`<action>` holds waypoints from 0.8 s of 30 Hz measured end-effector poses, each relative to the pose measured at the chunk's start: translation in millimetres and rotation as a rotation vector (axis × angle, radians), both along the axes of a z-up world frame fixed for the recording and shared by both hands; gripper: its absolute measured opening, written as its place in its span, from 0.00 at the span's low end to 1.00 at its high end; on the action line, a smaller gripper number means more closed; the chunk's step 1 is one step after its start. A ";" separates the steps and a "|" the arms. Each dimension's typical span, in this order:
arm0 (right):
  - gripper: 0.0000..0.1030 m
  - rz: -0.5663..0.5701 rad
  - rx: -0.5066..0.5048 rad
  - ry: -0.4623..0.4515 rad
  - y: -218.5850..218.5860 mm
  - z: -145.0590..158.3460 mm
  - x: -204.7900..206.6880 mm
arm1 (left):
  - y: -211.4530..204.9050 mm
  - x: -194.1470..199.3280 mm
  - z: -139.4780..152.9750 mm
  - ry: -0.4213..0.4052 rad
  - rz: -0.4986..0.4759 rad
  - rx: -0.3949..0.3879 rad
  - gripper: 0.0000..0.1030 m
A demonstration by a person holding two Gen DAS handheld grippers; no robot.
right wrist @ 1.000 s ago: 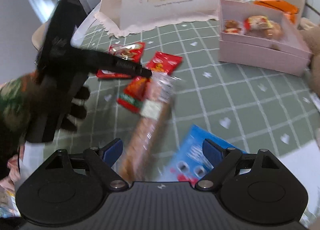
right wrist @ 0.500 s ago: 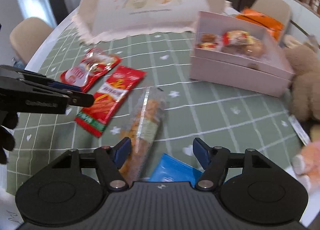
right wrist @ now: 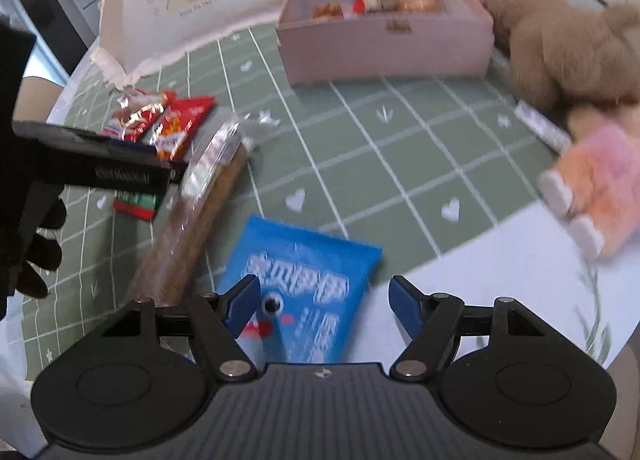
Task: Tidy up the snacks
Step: 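Reach the right gripper to the blue seaweed bag while the left reaches the red spicy-strip packet, then grasp the blue seaweed bag with the right gripper while the left grasps the red spicy-strip packet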
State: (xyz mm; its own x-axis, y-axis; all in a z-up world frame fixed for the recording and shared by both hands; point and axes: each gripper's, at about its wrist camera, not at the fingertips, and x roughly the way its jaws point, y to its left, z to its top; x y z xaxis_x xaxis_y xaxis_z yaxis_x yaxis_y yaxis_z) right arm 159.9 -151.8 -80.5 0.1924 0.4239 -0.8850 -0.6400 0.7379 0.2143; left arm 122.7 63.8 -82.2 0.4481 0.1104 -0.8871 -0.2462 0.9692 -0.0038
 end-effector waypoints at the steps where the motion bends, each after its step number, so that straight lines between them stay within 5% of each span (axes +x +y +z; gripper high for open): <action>1: 0.72 -0.002 0.001 0.012 -2.3 -1.8 -1.7 | -0.1 0.3 -0.4 -0.001 -0.003 -0.003 0.74; 7: 0.84 0.016 -0.012 -0.011 5.5 -5.8 -12.7 | 15.7 -10.7 6.8 -0.042 0.045 0.022 0.68; 14: 0.91 0.016 -0.023 -0.044 10.7 -8.2 -16.3 | 90.7 -41.3 35.2 -0.216 0.296 -0.006 0.68; 18: 0.95 0.020 -0.029 -0.049 12.8 -9.3 -16.5 | 139.1 -43.6 32.8 -0.227 0.418 -0.153 0.67; 20: 0.96 0.027 -0.036 -0.054 14.6 -9.8 -17.7 | 137.5 -39.8 29.8 -0.218 0.383 -0.217 0.67; 24: 0.99 0.031 -0.044 -0.057 17.7 -11.1 -19.3 | 100.4 -26.6 15.5 -0.136 0.245 -0.206 0.67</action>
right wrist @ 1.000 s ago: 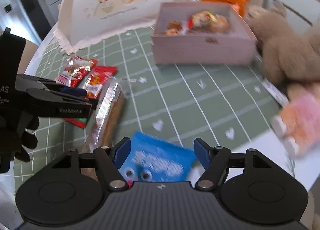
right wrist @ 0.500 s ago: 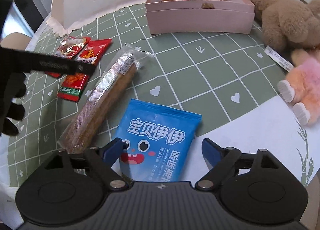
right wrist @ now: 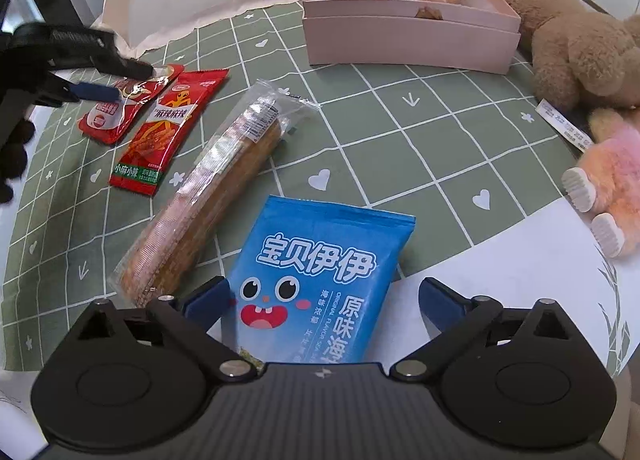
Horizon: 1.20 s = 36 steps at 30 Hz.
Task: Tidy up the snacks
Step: 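Grasp the blue seaweed bag with the right gripper while the left grasps the red spicy-strip packet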
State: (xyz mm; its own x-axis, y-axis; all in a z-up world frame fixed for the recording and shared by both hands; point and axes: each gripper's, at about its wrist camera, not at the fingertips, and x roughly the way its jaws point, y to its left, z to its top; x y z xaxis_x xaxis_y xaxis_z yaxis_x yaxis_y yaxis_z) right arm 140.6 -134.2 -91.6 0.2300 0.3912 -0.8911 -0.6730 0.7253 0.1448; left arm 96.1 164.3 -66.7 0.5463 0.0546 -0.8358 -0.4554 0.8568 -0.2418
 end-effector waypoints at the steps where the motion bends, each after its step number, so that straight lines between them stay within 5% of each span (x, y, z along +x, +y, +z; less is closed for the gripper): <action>1: 0.99 0.000 -0.002 0.000 0.6 -0.3 0.0 | -4.7 4.2 -4.1 0.009 -0.021 -0.002 0.67; 5: 1.00 -0.001 -0.002 -0.009 1.2 -1.3 -1.8 | -28.0 6.7 -15.0 0.029 -0.077 -0.011 0.69; 12: 1.00 -0.007 0.008 -0.031 -0.5 -2.5 -6.3 | -49.1 10.8 -17.0 0.072 -0.133 0.100 0.68; 17: 1.00 -0.039 0.002 -0.015 0.4 -1.8 -6.1 | -59.4 9.7 -17.6 0.109 -0.173 0.185 0.59; 21: 0.98 0.058 -0.034 0.006 3.7 -0.2 -5.8 | -58.2 -6.8 -14.4 0.109 -0.164 0.133 0.54; 36: 0.97 -0.200 -0.059 0.221 -12.2 7.5 -2.8 | -85.4 -74.6 -7.4 0.135 -0.142 0.070 0.54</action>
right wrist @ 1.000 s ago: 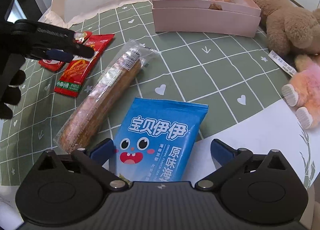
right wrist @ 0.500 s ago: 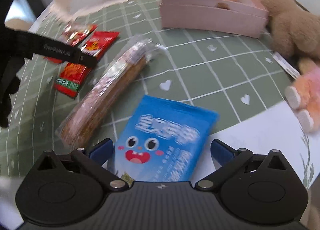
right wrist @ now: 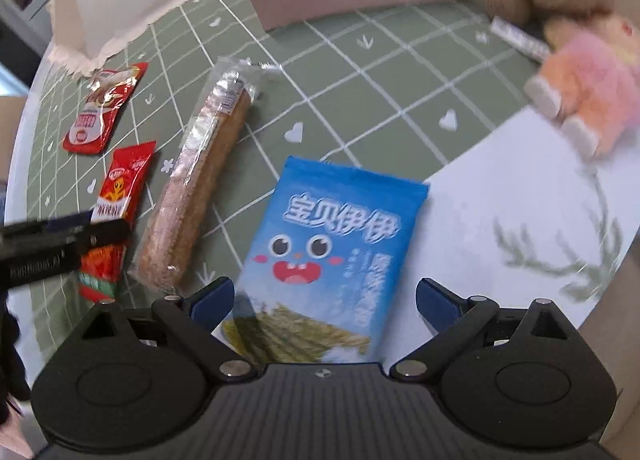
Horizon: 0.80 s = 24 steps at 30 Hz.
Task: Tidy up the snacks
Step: 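Grasp the blue seaweed bag with the right gripper while the left grasps the red spicy-strip packet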
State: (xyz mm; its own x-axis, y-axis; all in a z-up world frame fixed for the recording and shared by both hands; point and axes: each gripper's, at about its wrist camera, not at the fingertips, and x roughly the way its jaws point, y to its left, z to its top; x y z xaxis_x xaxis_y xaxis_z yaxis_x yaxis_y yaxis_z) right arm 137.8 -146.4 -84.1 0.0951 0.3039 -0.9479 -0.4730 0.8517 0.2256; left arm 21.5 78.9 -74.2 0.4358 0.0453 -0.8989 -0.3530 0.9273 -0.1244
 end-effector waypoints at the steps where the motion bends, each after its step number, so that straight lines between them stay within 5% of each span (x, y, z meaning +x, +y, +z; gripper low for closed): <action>1: 0.98 -0.013 -0.013 0.009 3.7 -3.4 0.8 | -1.1 0.3 0.2 0.002 -0.005 0.007 0.54; 7: 0.92 0.074 -0.109 -0.111 38.1 -6.6 -9.0 | -5.3 2.9 0.2 0.011 -0.022 0.023 0.58; 13: 0.81 0.161 -0.113 -0.148 23.7 3.1 -18.3 | -7.5 2.2 -0.1 0.008 -0.036 0.025 0.61; 24: 0.80 0.018 0.033 -0.403 -24.6 96.6 22.7 | -9.2 -6.6 0.3 -0.046 -0.045 0.000 0.50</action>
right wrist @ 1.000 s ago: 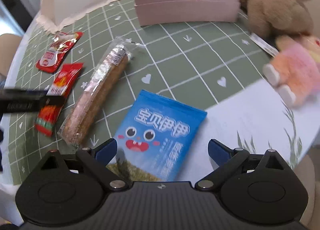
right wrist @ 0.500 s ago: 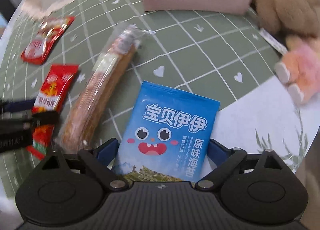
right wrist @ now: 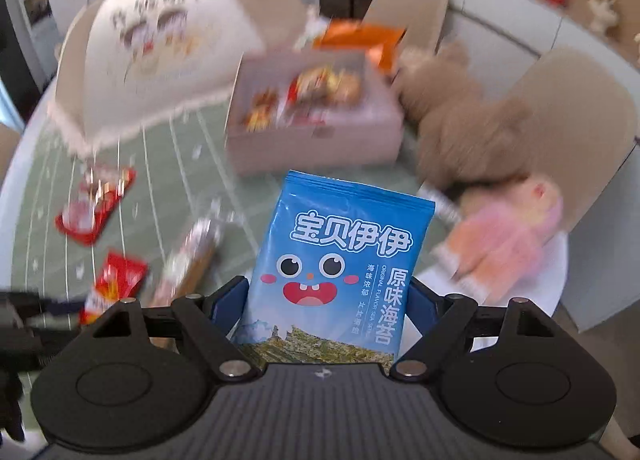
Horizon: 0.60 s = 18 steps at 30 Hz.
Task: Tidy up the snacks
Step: 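Grasp the blue seaweed bag with the right gripper while the left grasps the red spicy-strip packet, then drop the blue bag and red packet into the pink box, opening both grippers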
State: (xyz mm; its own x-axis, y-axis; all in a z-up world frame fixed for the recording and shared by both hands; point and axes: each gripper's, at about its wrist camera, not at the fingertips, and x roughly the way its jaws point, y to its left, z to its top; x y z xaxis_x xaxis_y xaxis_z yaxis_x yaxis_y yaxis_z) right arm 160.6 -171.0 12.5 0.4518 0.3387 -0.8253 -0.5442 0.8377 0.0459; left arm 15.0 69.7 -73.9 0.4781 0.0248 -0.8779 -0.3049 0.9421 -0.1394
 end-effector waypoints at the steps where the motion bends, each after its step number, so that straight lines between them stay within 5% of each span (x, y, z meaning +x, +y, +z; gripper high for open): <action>1: 0.80 0.002 0.005 -0.009 -0.1 1.2 2.7 | 0.7 -0.9 1.5 -0.005 0.002 -0.017 0.49; 7: 0.81 -0.004 0.017 0.013 -5.9 -7.4 3.5 | 4.3 9.0 48.0 -0.125 0.002 -0.094 0.48; 10: 0.81 -0.014 0.022 0.021 -10.4 -11.4 5.2 | 8.6 26.5 99.6 -0.270 -0.008 -0.150 0.48; 14: 0.81 -0.023 0.038 0.021 -16.8 -11.4 11.2 | 6.2 68.0 173.4 -0.484 -0.045 -0.125 0.50; 18: 0.81 -0.037 0.061 0.029 -19.9 -11.9 20.6 | 16.4 135.5 205.4 -0.637 -0.031 -0.139 0.54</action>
